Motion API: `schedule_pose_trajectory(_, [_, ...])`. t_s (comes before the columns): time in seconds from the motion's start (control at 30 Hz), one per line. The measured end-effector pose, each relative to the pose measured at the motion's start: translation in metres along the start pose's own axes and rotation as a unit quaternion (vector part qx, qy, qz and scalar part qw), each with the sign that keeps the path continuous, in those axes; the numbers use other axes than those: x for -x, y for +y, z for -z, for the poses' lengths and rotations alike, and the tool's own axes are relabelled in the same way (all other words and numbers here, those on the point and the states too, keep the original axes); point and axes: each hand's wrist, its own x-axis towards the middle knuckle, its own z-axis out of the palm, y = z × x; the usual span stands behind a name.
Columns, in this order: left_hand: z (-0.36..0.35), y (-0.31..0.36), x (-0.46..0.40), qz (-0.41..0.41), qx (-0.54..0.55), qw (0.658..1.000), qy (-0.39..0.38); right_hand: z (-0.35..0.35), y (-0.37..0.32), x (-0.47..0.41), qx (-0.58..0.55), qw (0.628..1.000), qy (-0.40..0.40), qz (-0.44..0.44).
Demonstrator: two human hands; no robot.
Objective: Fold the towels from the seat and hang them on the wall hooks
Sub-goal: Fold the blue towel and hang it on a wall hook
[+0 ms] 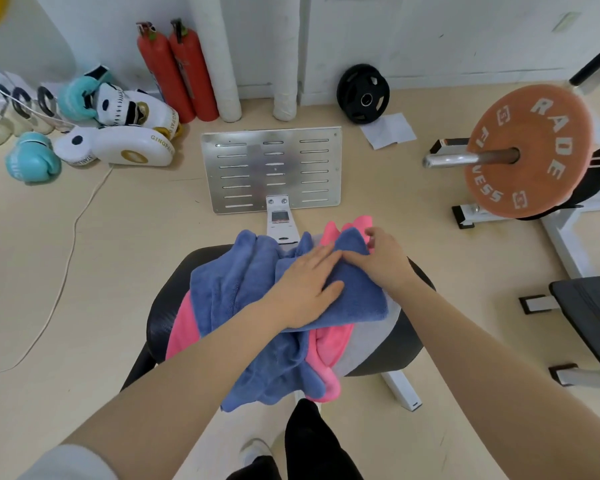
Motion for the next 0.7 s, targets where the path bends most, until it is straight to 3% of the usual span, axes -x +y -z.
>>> schedule_pose_trajectory(0.1, [-0.01,0.005,0.01,0.017,0.008,0.999,-0.04,0.014,0.012,0.012,-0.149,0.987,0.023,-0.055])
schedule_pose_trajectory(0.27, [-0.022,0.005,0.022,0.074,-0.021,0.996,-0.048,0.005,0.016,0.038,-0.115,0.992,-0.041,-0.031])
schedule_pose_trajectory(0.4, [-0.028,0.008,0.031,0.089,-0.026,0.995,-0.047,-0.003,0.002,0.049,-0.085,0.996,-0.026,-0.03])
schedule_pose_trajectory(0.5, [-0.016,0.01,0.03,0.079,0.074,0.993,-0.054,-0.004,-0.007,0.052,-0.027,0.999,-0.033,-0.02])
schedule_pose_trajectory(0.57, [0.004,0.015,0.03,0.078,0.194,0.978,-0.016,0.0,-0.017,0.058,-0.002,0.998,-0.049,0.036])
schedule_pose_trajectory(0.7, [0.058,0.01,0.033,0.103,0.344,0.929,0.091,0.028,-0.044,0.074,-0.132,0.965,-0.166,0.155])
